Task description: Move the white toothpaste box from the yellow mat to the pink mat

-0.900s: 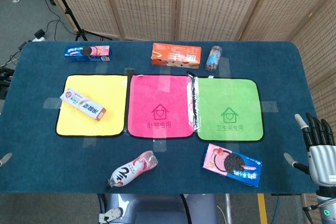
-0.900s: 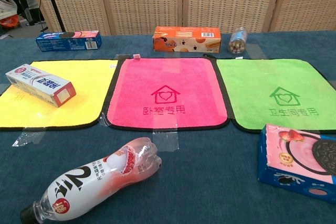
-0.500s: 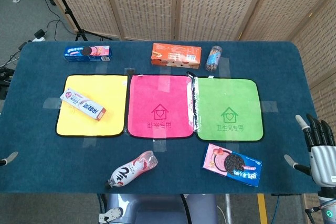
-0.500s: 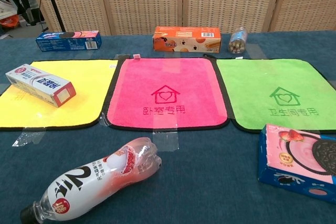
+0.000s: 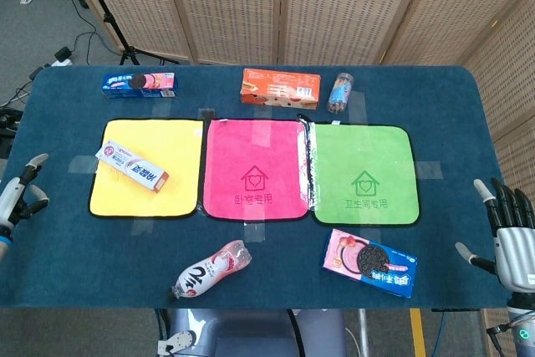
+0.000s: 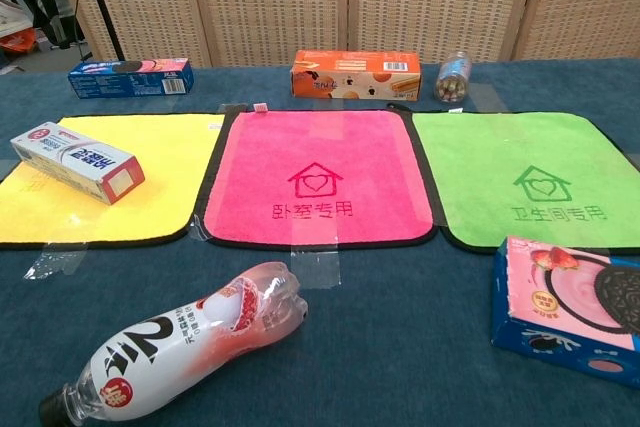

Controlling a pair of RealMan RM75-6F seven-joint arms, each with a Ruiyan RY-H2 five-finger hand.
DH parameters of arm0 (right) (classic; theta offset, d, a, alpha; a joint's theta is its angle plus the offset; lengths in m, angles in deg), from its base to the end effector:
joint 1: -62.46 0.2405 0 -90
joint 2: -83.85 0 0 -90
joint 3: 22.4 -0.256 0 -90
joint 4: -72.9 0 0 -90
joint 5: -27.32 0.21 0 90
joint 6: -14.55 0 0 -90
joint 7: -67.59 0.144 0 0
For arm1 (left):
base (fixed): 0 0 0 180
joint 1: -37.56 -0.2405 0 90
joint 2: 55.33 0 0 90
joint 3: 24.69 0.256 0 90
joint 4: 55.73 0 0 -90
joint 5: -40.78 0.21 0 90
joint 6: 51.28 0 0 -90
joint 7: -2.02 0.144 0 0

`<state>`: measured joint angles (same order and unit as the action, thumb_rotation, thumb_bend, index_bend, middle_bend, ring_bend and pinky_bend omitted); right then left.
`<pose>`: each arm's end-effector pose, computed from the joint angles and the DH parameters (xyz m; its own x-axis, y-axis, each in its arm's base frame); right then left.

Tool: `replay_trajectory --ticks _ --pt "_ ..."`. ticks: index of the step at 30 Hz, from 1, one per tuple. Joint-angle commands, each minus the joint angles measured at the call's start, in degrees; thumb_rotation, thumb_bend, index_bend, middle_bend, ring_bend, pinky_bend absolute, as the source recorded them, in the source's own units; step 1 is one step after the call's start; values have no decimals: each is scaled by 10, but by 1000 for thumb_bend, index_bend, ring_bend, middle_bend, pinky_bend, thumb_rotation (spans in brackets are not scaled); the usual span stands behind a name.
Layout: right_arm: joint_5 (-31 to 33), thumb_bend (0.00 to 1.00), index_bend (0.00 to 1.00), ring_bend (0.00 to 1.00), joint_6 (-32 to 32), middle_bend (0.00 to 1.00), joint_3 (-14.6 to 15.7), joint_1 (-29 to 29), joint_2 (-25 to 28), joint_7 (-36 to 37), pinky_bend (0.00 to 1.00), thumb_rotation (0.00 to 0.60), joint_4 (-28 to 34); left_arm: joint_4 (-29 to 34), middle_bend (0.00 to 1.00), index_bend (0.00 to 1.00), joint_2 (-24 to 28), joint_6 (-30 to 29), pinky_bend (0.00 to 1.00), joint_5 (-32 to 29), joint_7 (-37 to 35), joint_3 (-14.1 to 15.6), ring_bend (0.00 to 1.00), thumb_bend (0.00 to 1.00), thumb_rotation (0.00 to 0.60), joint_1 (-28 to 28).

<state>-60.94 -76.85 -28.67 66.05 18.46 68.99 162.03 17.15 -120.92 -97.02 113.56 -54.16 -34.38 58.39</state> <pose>-0.3075 -0.1852 0.1780 0.3957 0.1593 0.9044 -0.9139 -0.0287 0.4049 -0.3719 0.2972 0.1529 -0.3791 0.1594 0.9115 0.8889 0.3364 0.3109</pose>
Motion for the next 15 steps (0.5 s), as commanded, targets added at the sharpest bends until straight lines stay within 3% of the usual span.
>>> replay_trajectory --ticks 1,7,15 --pt "-2 0 0 0 -1 0 0 1 -4 -7 0 600 -2 -99 0 0 -61 81 0 -25 -99 -34 0 1000 600 64" --pt "4 0 0 0 6 0 0 3 -6 -11 0 600 -3 -178 0 0 -108 90 0 -6 -129 -42 0 1000 600 87" --pt "15 0 0 0 18 0 -4 7 -8 -8 0 600 -8 -205 0 0 -124 139 0 12 -186 -45 0 1000 600 117"
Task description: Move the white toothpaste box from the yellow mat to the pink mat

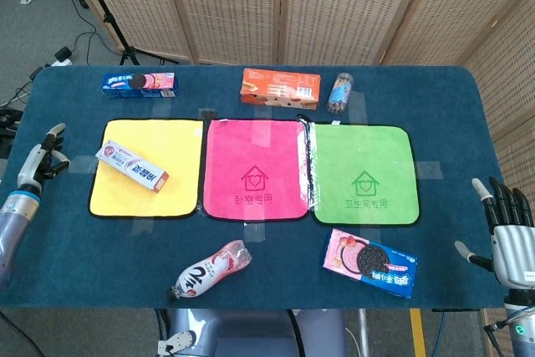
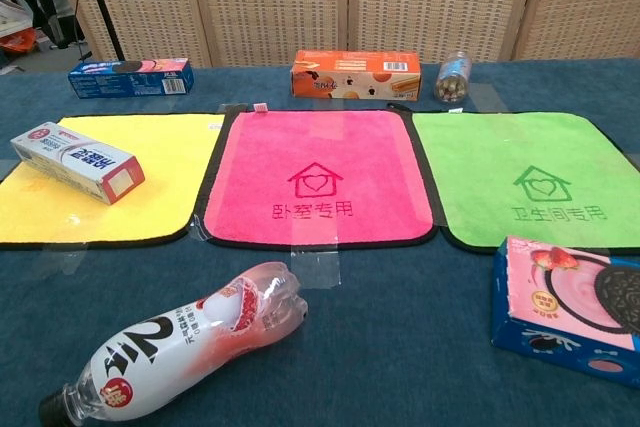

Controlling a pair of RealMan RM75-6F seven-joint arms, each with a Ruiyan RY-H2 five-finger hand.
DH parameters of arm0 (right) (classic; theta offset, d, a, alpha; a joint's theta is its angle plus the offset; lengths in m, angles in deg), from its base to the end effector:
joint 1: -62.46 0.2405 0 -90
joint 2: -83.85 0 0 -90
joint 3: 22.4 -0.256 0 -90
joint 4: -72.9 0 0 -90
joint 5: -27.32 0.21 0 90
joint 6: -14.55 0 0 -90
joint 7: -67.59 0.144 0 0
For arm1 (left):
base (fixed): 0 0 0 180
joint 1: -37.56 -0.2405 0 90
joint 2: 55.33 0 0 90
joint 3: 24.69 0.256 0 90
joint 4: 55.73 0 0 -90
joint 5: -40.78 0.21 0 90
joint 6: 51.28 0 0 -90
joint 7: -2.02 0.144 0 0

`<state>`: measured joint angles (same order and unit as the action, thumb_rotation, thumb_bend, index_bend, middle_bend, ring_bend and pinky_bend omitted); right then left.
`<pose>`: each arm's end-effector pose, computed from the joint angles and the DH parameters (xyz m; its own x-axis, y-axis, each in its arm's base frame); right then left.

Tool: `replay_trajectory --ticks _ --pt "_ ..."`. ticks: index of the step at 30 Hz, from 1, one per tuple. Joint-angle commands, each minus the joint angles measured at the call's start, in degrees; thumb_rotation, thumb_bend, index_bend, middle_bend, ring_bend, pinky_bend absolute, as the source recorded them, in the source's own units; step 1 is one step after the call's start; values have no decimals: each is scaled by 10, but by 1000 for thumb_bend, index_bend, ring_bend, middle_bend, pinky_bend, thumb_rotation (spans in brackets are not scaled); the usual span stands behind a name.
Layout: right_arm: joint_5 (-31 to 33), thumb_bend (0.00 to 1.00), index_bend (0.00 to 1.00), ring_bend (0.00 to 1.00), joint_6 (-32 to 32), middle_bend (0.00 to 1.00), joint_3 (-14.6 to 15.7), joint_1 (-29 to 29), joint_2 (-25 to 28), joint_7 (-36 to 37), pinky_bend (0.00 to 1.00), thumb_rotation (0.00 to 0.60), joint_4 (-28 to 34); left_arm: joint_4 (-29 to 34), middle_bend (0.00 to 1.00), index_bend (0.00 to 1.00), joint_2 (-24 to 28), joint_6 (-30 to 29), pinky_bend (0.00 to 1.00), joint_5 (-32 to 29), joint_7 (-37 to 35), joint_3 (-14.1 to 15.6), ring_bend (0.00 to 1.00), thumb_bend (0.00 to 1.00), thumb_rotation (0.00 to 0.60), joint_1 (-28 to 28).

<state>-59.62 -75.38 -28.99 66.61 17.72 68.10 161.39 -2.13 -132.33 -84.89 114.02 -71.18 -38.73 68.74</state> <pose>-0.3110 -0.1899 0.1739 0.4085 0.1439 0.9013 -0.9101 -0.0109 0.4142 -0.3655 0.3792 0.1262 -0.5639 0.0871 0.8213 0.7828 0.3734 0.4978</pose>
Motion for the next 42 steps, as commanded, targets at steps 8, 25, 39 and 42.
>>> replay_trajectory --ticks 8,25,39,42 --pt "7 0 0 0 8 0 -1 3 -1 0 0 600 -3 -19 0 0 -39 72 0 8 -58 -11 0 1000 600 44" --pt "13 0 0 0 10 0 -3 1 7 22 0 600 -1 90 0 0 -53 32 0 31 -36 -14 0 1000 600 58" --pt "19 0 0 0 10 0 -5 -2 13 38 0 600 -3 137 0 0 -94 -102 0 -28 188 -37 0 933 600 58" --pt "18 0 0 0 8 0 -5 -3 14 43 0 600 -3 132 0 0 -86 -153 0 7 283 -8 0 453 600 47"
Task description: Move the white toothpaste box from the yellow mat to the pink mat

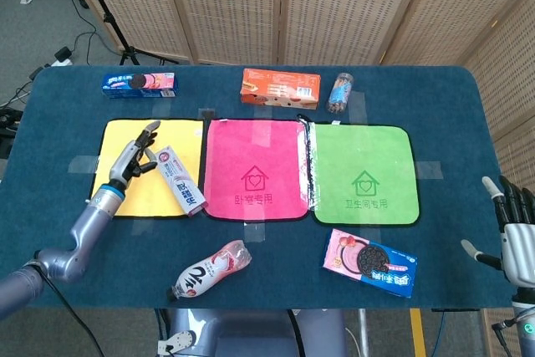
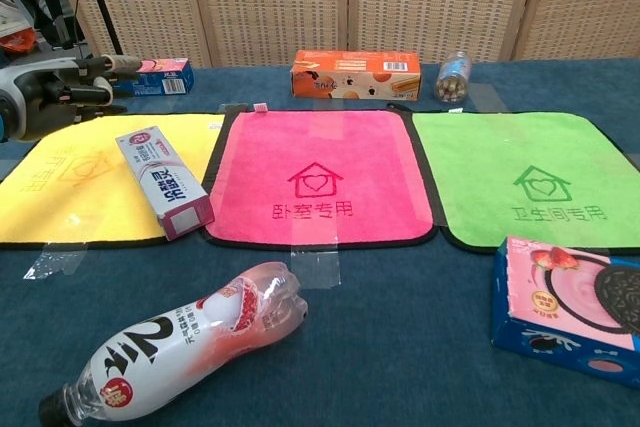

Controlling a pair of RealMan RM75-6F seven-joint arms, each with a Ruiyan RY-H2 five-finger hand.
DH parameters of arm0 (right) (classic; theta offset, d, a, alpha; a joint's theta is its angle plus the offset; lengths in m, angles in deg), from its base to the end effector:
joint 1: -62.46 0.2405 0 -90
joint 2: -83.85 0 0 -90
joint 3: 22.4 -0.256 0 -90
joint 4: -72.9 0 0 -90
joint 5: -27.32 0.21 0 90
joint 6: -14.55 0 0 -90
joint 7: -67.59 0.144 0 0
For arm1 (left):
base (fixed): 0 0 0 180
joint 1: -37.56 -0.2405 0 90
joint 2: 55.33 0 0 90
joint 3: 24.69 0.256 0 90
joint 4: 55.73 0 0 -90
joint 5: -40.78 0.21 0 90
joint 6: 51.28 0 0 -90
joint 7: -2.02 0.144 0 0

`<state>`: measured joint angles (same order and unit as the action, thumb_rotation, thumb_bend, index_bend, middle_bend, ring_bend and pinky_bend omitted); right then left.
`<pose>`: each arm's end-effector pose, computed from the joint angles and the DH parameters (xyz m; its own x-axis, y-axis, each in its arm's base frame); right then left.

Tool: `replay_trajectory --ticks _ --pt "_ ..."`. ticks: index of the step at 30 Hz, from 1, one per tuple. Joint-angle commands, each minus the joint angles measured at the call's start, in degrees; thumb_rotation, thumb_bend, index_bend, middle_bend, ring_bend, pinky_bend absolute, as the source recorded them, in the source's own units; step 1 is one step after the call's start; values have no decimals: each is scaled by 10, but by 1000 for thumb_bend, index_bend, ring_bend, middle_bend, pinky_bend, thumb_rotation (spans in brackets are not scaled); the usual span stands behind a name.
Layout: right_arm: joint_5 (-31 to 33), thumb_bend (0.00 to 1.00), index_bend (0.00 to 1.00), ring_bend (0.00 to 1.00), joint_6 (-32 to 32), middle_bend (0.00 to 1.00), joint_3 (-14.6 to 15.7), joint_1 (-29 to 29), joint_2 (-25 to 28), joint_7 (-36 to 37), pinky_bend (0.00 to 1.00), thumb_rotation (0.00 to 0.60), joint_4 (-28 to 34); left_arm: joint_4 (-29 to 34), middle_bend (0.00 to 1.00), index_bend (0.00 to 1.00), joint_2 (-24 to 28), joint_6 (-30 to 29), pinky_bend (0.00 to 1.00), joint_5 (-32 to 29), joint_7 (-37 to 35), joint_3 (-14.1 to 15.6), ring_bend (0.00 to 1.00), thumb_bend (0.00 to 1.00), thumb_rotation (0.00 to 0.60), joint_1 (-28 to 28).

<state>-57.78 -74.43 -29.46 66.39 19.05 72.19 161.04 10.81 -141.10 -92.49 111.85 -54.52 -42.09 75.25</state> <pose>-0.3188 -0.1907 0.1832 0.3697 0.1377 0.9189 -0.9285 0.0164 0.3710 -0.2348 0.3954 0.0313 -0.5706 0.3227 0.7552 0.8190 0.1561 0.5521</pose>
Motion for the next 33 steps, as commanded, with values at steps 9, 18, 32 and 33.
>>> replay_trajectory --ticks 9,18,32,33 --pt "-8 0 0 0 -5 0 3 -2 2 0 0 600 7 18 0 0 43 -147 0 103 422 101 0 0 600 -31" --pt "-2 0 0 0 0 0 2 -1 4 5 0 600 8 -9 0 0 8 -190 0 109 622 112 0 0 600 -31" --pt "5 0 0 0 10 0 0 2 5 12 0 600 5 -129 0 0 -124 -193 0 88 687 74 0 0 600 22" --pt "6 0 0 0 11 0 0 2 5 13 0 600 5 -140 0 0 -135 -194 0 87 695 69 0 0 600 29"
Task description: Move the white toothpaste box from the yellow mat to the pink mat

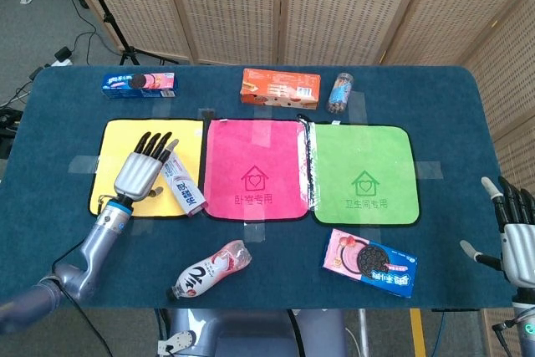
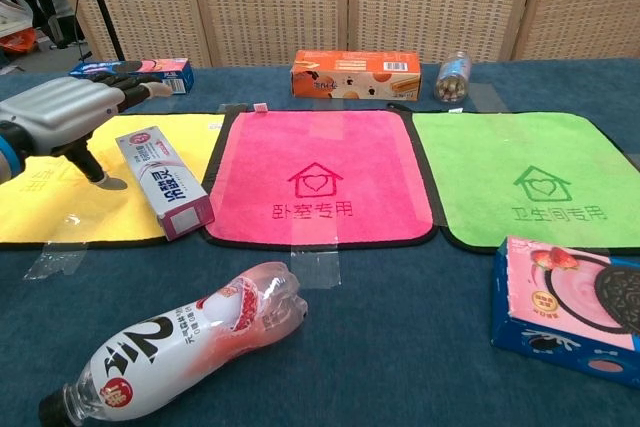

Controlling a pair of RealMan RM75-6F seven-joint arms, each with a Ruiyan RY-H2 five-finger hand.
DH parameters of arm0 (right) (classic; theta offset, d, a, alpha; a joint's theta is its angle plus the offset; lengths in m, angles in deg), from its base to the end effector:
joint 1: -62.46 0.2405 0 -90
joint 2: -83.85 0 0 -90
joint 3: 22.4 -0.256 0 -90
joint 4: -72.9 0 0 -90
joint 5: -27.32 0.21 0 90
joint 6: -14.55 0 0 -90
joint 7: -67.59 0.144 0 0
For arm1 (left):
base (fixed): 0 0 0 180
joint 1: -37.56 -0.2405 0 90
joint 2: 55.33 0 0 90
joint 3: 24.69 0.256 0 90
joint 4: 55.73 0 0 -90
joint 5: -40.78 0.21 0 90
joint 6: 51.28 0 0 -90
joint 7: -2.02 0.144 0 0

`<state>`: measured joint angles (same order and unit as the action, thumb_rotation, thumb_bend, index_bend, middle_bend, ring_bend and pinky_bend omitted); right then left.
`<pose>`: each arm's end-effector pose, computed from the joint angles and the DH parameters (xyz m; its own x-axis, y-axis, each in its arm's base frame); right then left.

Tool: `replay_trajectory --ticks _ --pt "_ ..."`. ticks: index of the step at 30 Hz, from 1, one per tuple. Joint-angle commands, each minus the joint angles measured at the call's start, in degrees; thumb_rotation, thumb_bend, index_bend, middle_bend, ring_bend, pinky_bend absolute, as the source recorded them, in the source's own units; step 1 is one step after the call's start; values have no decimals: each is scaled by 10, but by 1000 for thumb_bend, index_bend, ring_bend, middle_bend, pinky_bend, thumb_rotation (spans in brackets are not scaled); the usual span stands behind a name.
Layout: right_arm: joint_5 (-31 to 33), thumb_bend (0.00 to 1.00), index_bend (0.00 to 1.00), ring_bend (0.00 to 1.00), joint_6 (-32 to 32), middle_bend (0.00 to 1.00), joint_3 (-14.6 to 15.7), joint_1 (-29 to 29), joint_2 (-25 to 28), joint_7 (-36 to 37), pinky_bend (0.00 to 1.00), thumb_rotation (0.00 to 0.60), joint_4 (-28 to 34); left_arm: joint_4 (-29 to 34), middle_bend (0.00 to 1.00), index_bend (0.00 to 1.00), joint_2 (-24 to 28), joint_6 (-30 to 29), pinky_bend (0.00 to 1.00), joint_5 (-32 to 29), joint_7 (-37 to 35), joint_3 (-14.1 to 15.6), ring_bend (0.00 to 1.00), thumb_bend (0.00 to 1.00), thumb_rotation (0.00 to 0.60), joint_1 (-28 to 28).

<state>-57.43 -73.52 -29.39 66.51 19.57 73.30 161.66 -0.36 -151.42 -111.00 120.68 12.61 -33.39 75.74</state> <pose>-0.3188 -0.1913 0.1832 0.3501 0.1222 0.9287 -0.9363 0.0181 0.3506 -0.2277 0.3753 -0.0036 0.6353 0.0304 0.7717 0.7323 -0.3411 -0.5894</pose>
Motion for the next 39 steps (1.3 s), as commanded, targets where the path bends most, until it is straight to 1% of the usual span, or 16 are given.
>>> replay_trajectory --ticks 1,6,11,16,18,23,27,31,36,39 --pt "4 0 0 0 3 0 -2 1 0 2 0 600 -2 -37 0 0 -39 -9 0 -3 30 -21 0 0 600 29" --pt "10 0 0 0 7 0 -4 2 0 7 0 600 -5 -55 0 0 -69 14 0 -21 68 -35 0 0 600 57" --pt "15 0 0 0 11 0 -6 3 2 14 0 600 -7 -67 0 0 -95 29 0 -29 107 -43 0 0 600 84" --pt "18 0 0 0 14 0 -7 4 2 19 0 600 -9 -81 0 0 -113 38 0 -38 125 -53 0 0 600 101" --pt "21 0 0 0 16 0 -8 4 3 22 0 600 -11 -97 0 0 -127 45 0 -43 136 -61 0 0 600 118" --pt "30 0 0 0 24 0 -11 6 4 31 0 600 -15 -132 0 0 -163 57 0 -48 143 -78 0 0 600 161" --pt "36 0 0 0 28 0 -13 7 4 36 0 600 -18 -159 0 0 -189 56 0 -44 135 -85 0 0 600 188" --pt "41 0 0 0 32 0 -15 7 5 41 0 600 -22 -199 0 0 -222 66 0 -47 139 -91 0 0 600 217" --pt "44 0 0 0 36 0 -16 8 5 45 0 600 -25 -223 0 0 -245 64 0 -52 131 -100 0 0 600 239" --pt "44 0 0 0 34 0 -17 7 7 49 0 600 -25 -213 0 0 -239 49 0 -51 115 -100 0 0 600 235"
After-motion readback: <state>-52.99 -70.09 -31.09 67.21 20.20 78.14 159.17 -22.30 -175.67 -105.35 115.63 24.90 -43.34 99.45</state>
